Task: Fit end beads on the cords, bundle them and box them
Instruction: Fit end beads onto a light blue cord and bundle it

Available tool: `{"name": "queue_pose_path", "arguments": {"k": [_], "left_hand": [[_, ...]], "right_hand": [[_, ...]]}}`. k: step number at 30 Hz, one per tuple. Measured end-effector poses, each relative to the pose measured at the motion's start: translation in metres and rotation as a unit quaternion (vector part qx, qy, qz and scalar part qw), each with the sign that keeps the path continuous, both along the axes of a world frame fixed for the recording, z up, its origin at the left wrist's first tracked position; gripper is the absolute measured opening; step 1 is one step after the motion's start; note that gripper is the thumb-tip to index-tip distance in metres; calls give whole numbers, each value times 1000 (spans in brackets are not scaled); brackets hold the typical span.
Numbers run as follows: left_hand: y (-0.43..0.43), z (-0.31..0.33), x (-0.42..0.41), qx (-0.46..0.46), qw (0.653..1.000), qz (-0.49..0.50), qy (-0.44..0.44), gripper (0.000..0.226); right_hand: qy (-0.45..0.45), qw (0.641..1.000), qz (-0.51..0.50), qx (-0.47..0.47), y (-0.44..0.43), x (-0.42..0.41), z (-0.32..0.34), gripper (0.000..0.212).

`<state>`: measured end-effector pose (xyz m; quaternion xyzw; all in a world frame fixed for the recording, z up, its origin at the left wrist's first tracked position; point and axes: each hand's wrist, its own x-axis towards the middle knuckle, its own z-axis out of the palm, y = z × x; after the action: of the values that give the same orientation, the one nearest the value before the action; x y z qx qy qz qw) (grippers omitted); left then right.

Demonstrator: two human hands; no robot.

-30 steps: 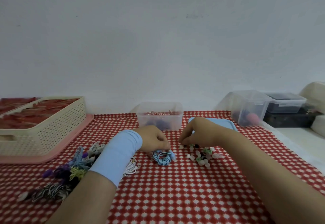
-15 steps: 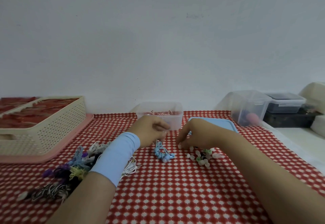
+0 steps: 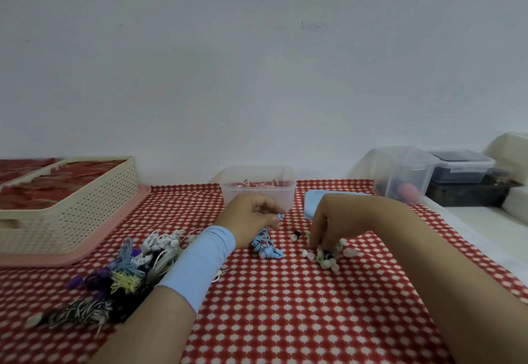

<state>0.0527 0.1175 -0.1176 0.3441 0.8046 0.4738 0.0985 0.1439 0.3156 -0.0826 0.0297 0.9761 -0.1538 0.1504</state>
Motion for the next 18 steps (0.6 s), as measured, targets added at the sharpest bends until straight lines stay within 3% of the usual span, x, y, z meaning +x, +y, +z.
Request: {"name": "queue_pose_path", "arguments": {"k": [13,18], "left_hand": [[3,-7,2,23,1000,-2,9,17],[4,-7,3,23,1000,-11,8,14]], "right_hand": [[71,997,-18,-20,-1,2,11,14],[-56,997,-1,53,1,8,22,24]]}}
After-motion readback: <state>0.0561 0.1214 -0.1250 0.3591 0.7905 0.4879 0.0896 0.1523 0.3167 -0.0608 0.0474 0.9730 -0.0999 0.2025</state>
